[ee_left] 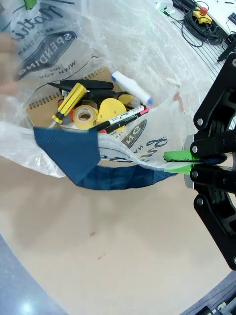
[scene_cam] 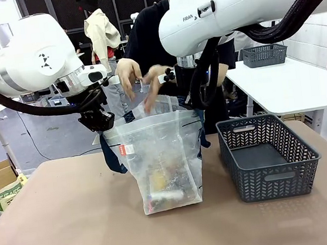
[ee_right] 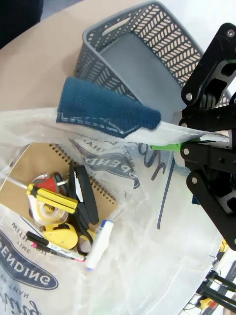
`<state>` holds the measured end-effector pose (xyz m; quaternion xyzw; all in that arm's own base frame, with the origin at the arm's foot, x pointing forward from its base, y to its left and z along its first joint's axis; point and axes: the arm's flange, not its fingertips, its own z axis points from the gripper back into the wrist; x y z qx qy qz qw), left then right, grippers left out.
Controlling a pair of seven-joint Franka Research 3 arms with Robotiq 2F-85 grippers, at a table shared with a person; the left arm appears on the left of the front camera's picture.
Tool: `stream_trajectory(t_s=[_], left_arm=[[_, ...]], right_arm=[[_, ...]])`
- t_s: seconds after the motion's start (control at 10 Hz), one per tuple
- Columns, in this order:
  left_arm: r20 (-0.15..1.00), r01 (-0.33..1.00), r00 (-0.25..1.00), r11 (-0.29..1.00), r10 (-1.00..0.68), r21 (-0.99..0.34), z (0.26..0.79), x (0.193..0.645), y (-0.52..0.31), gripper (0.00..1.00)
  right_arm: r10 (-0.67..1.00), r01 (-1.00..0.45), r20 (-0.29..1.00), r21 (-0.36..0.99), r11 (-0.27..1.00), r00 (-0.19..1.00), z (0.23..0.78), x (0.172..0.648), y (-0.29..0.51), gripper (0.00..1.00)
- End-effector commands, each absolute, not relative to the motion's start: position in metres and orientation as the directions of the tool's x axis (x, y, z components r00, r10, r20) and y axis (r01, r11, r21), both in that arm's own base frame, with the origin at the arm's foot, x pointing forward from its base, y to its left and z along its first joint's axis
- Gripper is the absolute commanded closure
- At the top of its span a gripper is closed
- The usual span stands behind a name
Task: Transfer purchased items from the store into the shopping bag.
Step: Move the Reusable shopping bag to the right side of the table.
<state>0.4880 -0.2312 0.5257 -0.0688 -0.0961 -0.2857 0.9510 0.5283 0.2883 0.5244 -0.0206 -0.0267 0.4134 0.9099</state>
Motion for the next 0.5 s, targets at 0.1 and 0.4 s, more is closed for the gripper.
stream_trajectory(t_s=[0.1,0.4], left_arm=[[0.215,0.547,0.825,0.834,-0.523,-0.074,0.5253,0.4874,-0.2284,1.00],[0.215,0.547,0.825,0.834,-0.523,-0.074,0.5253,0.4874,-0.2284,1.00]], right_arm=[[0.751,-0.749,0.032,-0.062,0.660,0.659,0.5250,0.5287,0.2864,1.00],[0.751,-0.749,0.032,-0.062,0.660,0.659,0.5250,0.5287,0.2864,1.00]])
